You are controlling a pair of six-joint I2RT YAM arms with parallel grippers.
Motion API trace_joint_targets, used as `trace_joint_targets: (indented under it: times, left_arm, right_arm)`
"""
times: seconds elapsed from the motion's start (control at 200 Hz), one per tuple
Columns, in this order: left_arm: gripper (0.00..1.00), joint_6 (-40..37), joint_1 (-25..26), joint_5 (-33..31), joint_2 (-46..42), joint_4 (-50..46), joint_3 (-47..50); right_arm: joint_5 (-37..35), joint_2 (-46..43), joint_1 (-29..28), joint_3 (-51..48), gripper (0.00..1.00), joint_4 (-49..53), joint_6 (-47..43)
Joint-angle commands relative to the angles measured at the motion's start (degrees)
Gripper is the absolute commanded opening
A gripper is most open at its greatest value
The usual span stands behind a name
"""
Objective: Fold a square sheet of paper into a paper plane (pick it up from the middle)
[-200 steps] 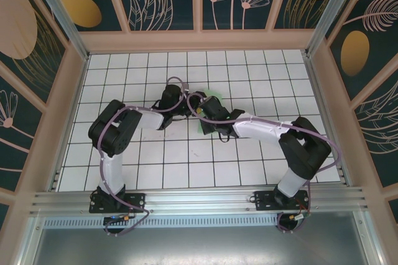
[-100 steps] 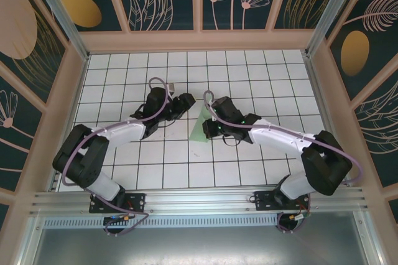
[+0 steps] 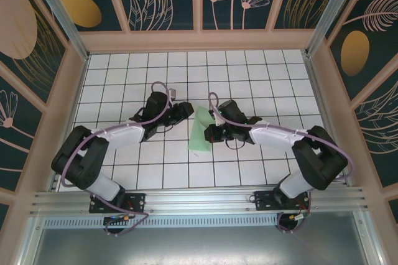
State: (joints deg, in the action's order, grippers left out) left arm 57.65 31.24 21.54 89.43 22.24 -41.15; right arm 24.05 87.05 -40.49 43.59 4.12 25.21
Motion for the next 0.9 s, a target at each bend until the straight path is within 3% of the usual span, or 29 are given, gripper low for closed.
trace_joint_targets:
  times: [0.0, 0.29, 0.45, 0.896]
  left_arm:
    - [0.44, -1.7, 0.0, 2.3, 1.2, 2.4, 0.6]
    - [0.44, 1.2, 0.2, 7.3, 7.3, 4.7, -0.4]
    - [0.44, 5.6, 0.8, 10.0, 10.1, 11.7, 0.9]
    - [0.43, 7.6, 2.0, 11.8, 13.3, 15.7, 0.8]
  right_arm:
    - [6.9, 2.9, 1.8, 1.2, 0.0, -2.5, -2.7]
    - [12.2, 7.5, 4.7, 3.1, 0.0, -3.2, -5.8]
    - [13.4, 9.1, 5.5, 3.4, 0.0, -3.6, -6.4]
    - [16.2, 10.5, 7.7, 1.1, 0.0, -7.5, -5.2]
